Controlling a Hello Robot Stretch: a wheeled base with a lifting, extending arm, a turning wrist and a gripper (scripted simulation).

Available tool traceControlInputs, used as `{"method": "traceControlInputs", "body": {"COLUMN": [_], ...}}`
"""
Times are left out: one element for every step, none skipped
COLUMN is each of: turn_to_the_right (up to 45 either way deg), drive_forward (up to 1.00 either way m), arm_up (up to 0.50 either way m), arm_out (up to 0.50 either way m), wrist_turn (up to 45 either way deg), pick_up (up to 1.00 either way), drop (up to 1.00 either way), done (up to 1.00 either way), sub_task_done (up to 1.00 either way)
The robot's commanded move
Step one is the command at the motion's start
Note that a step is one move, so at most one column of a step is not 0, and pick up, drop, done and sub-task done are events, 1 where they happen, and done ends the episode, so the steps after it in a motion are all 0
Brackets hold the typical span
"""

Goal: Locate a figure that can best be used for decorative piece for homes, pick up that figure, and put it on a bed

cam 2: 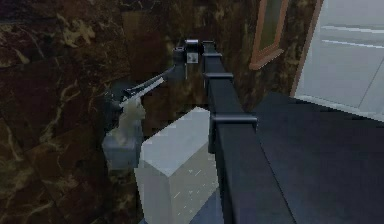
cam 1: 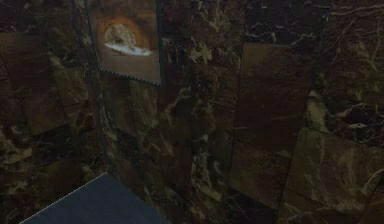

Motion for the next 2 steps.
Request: {"method": "traceControlInputs", "body": {"turn_to_the_right": [0.0, 0.0], "drive_forward": [0.00, 0.00], "arm_up": [0.00, 0.00], "arm_out": [0.00, -0.48], "wrist_turn": [-42.0, 0.0], "pick_up": [0.00, 0.00], "drop": [0.00, 0.00], "done": [0.00, 0.00], "sub_task_done": [0.00, 0.00]}}
